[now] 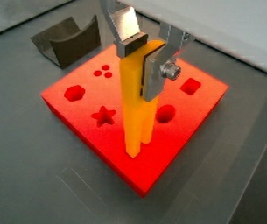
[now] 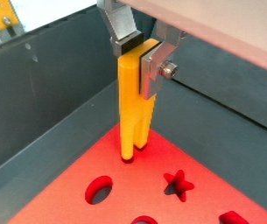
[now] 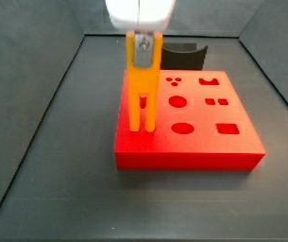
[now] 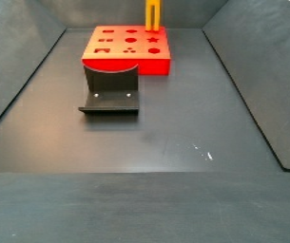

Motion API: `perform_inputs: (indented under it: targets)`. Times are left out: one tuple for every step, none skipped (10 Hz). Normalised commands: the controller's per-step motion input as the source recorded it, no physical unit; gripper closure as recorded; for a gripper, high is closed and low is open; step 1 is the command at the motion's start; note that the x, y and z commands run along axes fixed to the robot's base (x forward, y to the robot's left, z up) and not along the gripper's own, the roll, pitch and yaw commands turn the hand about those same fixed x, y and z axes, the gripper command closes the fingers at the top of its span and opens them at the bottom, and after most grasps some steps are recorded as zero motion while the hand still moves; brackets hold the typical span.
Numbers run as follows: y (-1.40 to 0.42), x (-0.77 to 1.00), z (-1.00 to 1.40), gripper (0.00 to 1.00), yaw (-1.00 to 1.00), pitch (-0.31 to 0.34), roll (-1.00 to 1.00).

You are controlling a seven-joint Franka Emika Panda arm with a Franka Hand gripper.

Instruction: Insert the square-circle object.

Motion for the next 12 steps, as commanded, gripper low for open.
perform_inputs:
  targets:
    - [0.02, 0.00, -0.30, 1.00, 0.00, -0.066, 0.00]
    - [0.08, -0.01, -0.32, 1.00, 0.00, -0.047, 0.04]
    - [0.12, 0.00, -0.19, 1.00, 0.00, -0.006, 0.04]
    - [0.23, 0.05, -0.09, 1.00, 0.00, 0.000, 0.00]
    - [0.01, 0.00, -0.19, 1.00, 0.00, 0.000, 0.02]
    - [0.00, 0.02, 0.00, 1.00, 0.00, 0.000, 0.00]
    - [-0.23, 0.05, -0.37, 1.00, 0.00, -0.020, 0.07]
    - [-0.43, 0.10, -0.29, 1.00, 0.00, 0.000, 0.11]
    - [-0.07, 0.14, -0.34, 1.00, 0.00, 0.000, 0.11]
    - [0.00, 0.19, -0.47, 1.00, 0.00, -0.047, 0.00]
    - [-0.05, 0.25, -0.78, 1.00, 0.00, -0.099, 0.07]
    - [-0.03, 0.26, -0.94, 1.00, 0.00, -0.107, 0.09]
